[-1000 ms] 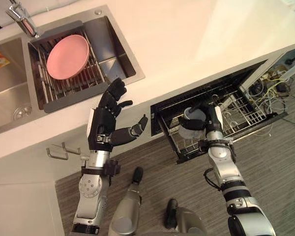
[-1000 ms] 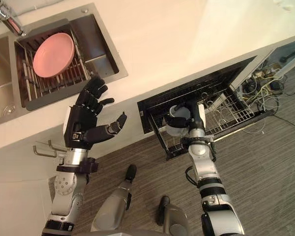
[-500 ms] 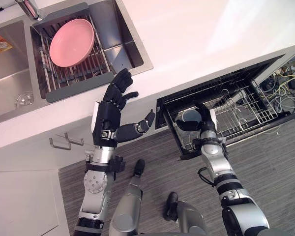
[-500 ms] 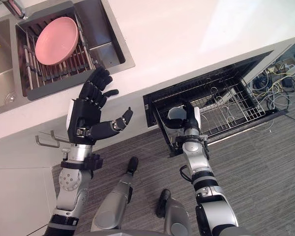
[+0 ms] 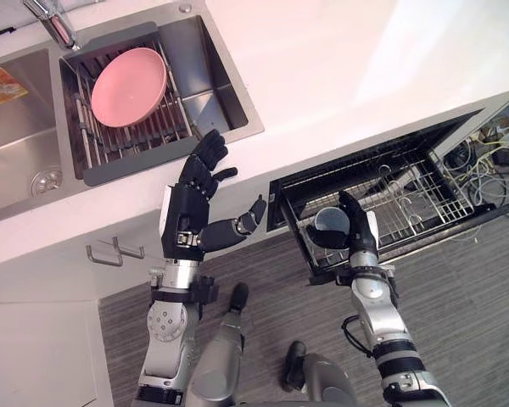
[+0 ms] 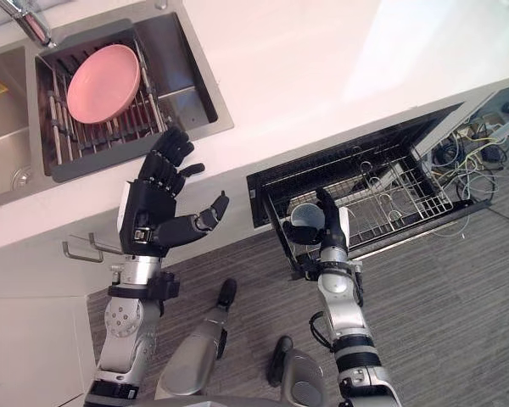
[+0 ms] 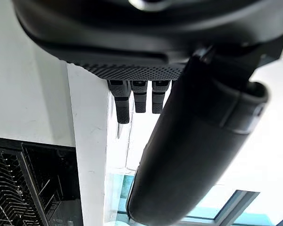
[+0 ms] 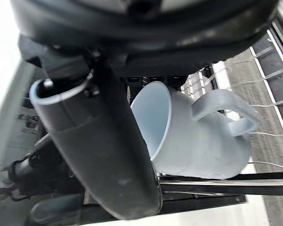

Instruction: Walk over to the sink, pick up the cup, carry it to the dishwasher, place the cup inside the dishwasher, then close the dishwasher door

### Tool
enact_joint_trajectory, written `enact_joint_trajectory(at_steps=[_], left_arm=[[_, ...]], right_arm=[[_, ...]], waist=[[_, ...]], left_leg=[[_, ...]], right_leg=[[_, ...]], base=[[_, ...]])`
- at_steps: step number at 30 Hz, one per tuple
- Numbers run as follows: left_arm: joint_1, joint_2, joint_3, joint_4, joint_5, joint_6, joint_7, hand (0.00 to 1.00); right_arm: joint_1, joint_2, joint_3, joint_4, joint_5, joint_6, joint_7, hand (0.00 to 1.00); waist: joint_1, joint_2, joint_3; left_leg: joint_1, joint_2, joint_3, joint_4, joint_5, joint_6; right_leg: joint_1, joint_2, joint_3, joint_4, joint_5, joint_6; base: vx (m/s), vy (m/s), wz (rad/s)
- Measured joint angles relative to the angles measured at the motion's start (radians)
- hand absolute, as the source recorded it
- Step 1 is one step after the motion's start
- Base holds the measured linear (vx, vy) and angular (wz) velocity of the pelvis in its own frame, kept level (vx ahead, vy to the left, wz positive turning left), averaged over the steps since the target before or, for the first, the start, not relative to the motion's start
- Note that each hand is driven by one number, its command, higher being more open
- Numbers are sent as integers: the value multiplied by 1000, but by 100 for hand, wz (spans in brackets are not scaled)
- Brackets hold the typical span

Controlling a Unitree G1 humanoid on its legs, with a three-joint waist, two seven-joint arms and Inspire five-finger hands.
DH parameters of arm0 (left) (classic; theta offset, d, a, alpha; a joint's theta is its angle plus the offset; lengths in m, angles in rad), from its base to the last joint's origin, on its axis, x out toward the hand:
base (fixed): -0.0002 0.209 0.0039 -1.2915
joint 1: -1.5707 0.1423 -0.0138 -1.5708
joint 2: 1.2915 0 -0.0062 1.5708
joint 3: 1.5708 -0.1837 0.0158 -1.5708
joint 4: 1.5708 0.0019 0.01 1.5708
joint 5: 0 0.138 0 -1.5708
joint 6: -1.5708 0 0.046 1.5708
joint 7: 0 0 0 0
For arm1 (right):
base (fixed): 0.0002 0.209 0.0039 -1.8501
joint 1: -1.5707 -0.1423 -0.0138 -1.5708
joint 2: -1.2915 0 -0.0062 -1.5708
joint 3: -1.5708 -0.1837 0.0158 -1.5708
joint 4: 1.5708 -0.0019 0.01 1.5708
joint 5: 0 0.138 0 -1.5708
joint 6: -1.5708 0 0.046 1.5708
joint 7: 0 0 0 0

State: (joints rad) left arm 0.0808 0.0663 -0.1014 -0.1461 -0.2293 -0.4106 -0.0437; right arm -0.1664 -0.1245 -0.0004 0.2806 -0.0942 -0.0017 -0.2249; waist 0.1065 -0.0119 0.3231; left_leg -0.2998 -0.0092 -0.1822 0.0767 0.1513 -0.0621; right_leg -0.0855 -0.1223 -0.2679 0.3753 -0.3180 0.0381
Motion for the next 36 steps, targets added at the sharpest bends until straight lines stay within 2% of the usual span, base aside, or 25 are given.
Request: enact_joint_trajectory(at_steps=[2,8,11,14,17,24,30,36], left_arm=[[8,1,15,-4,-27,27,-7,90],[54,10,37,-13,-49,45,-29,90],[98,47,32,-10,-70,64,-58,90],[109,74,25,5,-90,67,-77,90],[115,101,18,38,-109,70,-87,90],[117,161,2,90,-118,76,-95,90],[120,177,-6,120,-117,77,-100,90],[168,190,-14,102,-129,79,-115,90]], right_arm=[[20,12,0,-33,-58,0,19,90],[26,11,3,-39,-145,1,40,90],[53,11,4,-39,-154,1,56,90],[56,9,5,-27,-166,1,71,90],[58,7,6,20,-166,1,81,90],[58,6,5,107,-165,10,91,90],[71,6,4,49,-113,10,91,90],[101,7,-6,-91,-54,-11,96,90]], waist=[[-10,0,-1],[-11,-1,-17],[-11,-7,-57],[-6,-15,-62],[-8,-16,-99],[-13,-16,-140],[-16,-15,-163],[-39,-14,-181]], left_leg=[[8,1,6,28,-23,3],[23,10,51,67,-54,0],[32,5,67,95,-66,-1],[63,5,83,99,-80,-1],[71,2,85,98,-84,0],[109,2,87,65,-84,0],[134,1,89,44,-80,4],[143,-8,73,53,-80,3]], right_leg=[[23,3,-1,-10,0,0],[58,9,25,-44,10,10],[102,8,30,-85,19,17],[137,5,46,-102,20,17],[150,3,48,-116,22,16],[174,3,56,-138,34,16],[187,1,65,-146,37,17],[212,-1,51,-157,39,20]], base=[[0,0,0],[19,16,-13],[96,22,-6],[56,10,-10],[14,-2,-4],[-10,3,-4],[-11,4,-3],[5,-4,6]])
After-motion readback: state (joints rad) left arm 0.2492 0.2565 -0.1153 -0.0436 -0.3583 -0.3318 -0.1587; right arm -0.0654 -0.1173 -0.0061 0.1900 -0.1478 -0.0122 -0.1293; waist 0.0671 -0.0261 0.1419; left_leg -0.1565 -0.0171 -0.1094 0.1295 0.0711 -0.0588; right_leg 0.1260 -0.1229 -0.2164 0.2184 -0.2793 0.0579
